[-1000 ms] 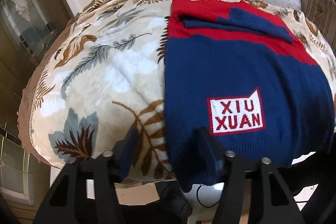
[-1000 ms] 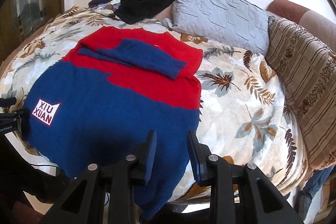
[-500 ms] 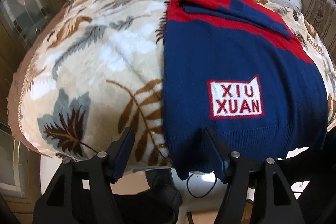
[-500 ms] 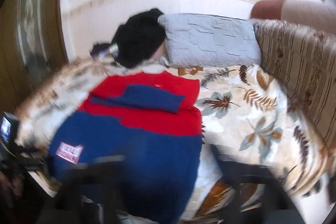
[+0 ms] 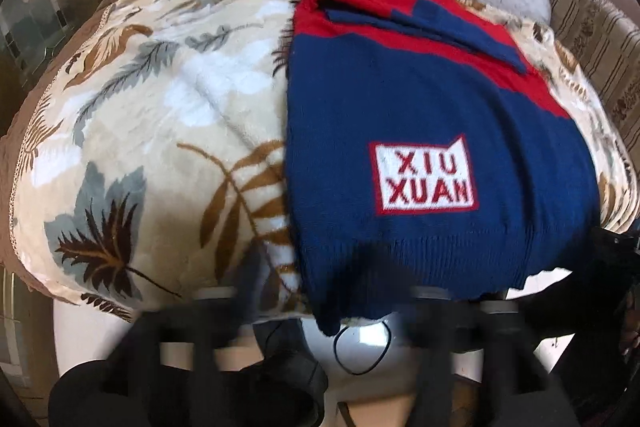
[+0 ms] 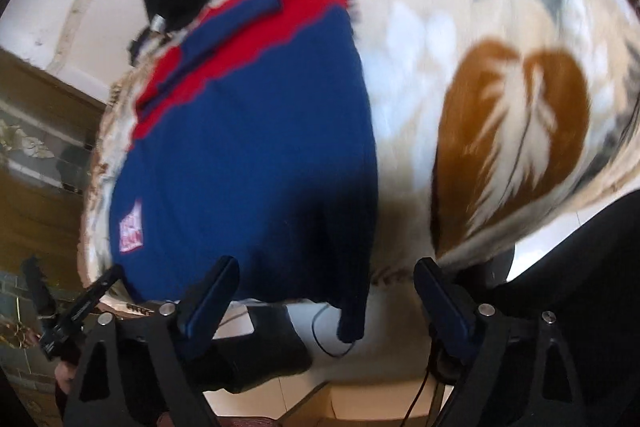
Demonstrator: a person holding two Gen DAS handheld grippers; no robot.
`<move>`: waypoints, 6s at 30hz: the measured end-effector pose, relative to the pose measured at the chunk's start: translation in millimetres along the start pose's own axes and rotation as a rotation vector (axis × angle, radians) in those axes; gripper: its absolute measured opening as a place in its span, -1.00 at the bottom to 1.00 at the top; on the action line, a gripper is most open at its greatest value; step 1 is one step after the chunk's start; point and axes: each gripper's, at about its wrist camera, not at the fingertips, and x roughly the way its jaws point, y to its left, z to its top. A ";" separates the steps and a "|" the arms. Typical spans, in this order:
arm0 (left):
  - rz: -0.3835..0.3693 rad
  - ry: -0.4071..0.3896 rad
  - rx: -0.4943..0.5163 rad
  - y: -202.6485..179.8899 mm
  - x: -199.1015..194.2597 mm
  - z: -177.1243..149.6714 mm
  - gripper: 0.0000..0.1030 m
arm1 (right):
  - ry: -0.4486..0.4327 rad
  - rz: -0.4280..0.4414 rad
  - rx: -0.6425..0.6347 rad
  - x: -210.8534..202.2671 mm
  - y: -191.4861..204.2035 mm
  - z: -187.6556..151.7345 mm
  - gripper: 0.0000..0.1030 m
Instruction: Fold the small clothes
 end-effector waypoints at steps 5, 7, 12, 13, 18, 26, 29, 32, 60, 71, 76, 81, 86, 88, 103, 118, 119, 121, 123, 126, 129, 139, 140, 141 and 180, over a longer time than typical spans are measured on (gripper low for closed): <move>-0.061 -0.020 0.025 -8.4 4.0 3.8 0.27 | 0.044 0.015 -0.040 24.6 15.8 -5.4 -0.07; -0.050 0.000 0.045 -13.7 8.0 6.2 -0.41 | 0.031 0.002 -0.087 20.3 25.7 -6.6 -0.36; -0.034 -0.055 0.081 -20.2 -6.4 11.1 -0.81 | -0.029 -0.031 -0.234 -1.5 52.3 -11.8 -0.71; -0.060 -0.079 0.067 -18.2 -12.4 12.6 -0.81 | -0.037 -0.021 -0.243 -4.4 54.2 -10.3 -0.72; -0.080 -0.106 0.073 -16.8 -26.1 19.9 -0.81 | -0.098 0.043 -0.286 -23.1 68.8 -3.6 -0.72; -0.045 0.003 0.051 -12.4 9.1 7.2 -0.28 | -0.056 0.035 -0.236 -5.6 56.3 -4.7 -0.72; -0.072 -0.012 0.039 -10.2 6.8 11.1 -0.79 | -0.088 0.074 -0.237 -15.0 58.6 -3.5 -0.72; -0.132 -0.053 0.000 -1.7 -3.4 15.5 -0.85 | -0.132 0.110 -0.266 -29.7 68.3 0.4 -0.72; -0.234 -0.187 0.033 -3.9 -52.3 130.3 -0.86 | -0.113 0.194 -0.166 -47.7 81.2 100.6 -0.46; -0.239 -0.197 0.002 0.2 -63.3 107.3 -0.86 | -0.175 -0.100 -0.409 18.1 162.7 50.1 0.71; -0.277 -0.188 -0.029 3.0 -63.7 100.3 -0.86 | -0.225 -0.251 -0.518 52.1 163.4 32.3 0.32; -0.290 -0.204 -0.023 0.4 -65.9 99.0 -0.86 | -0.196 -0.201 -0.495 20.5 136.5 35.4 -0.64; -0.318 -0.216 -0.035 1.9 -69.6 100.7 -0.86 | -0.134 -0.046 -0.310 -5.7 94.9 47.1 -0.68; -0.335 -0.217 -0.046 3.6 -72.1 103.0 -0.86 | -0.123 0.046 -0.239 -14.3 83.4 51.2 -0.68; -0.321 -0.247 -0.024 -4.1 -64.2 218.4 -0.86 | -0.330 0.291 -0.071 -63.8 89.7 182.6 -0.68; -0.254 -0.118 -0.269 26.0 112.8 362.9 -0.72 | -0.397 0.200 0.107 71.5 76.7 362.2 -0.55; -0.262 -0.128 -0.288 29.5 119.5 363.5 -0.62 | -0.399 0.203 0.125 74.1 71.3 365.2 -0.41; -0.276 -0.185 -0.317 37.5 119.5 363.3 -0.46 | -0.420 0.201 0.167 71.8 58.5 366.9 0.08; -0.280 -0.285 -0.356 47.2 107.4 358.4 -0.06 | -0.504 0.194 0.207 56.1 45.9 359.4 0.57; -0.206 -0.362 -0.387 51.2 87.8 346.8 0.20 | -0.535 0.182 0.147 39.1 50.6 349.5 0.57; -0.168 -0.297 -0.328 34.3 76.5 332.3 0.20 | -0.486 0.099 0.008 36.8 75.6 333.5 0.57; 0.063 -0.139 -0.245 -0.6 104.5 280.1 0.20 | -0.281 -0.141 -0.099 90.2 65.6 301.1 -0.01; 0.078 -0.117 -0.259 3.8 111.8 279.5 0.20 | -0.291 -0.169 -0.110 88.9 64.4 300.3 -0.32; 0.072 -0.107 -0.275 8.2 116.0 278.3 0.20 | -0.296 -0.162 -0.119 85.5 64.6 299.6 -0.48; 0.057 -0.238 -0.104 -51.6 79.5 290.0 0.22 | -0.495 -0.336 -0.267 31.2 106.6 322.7 -0.74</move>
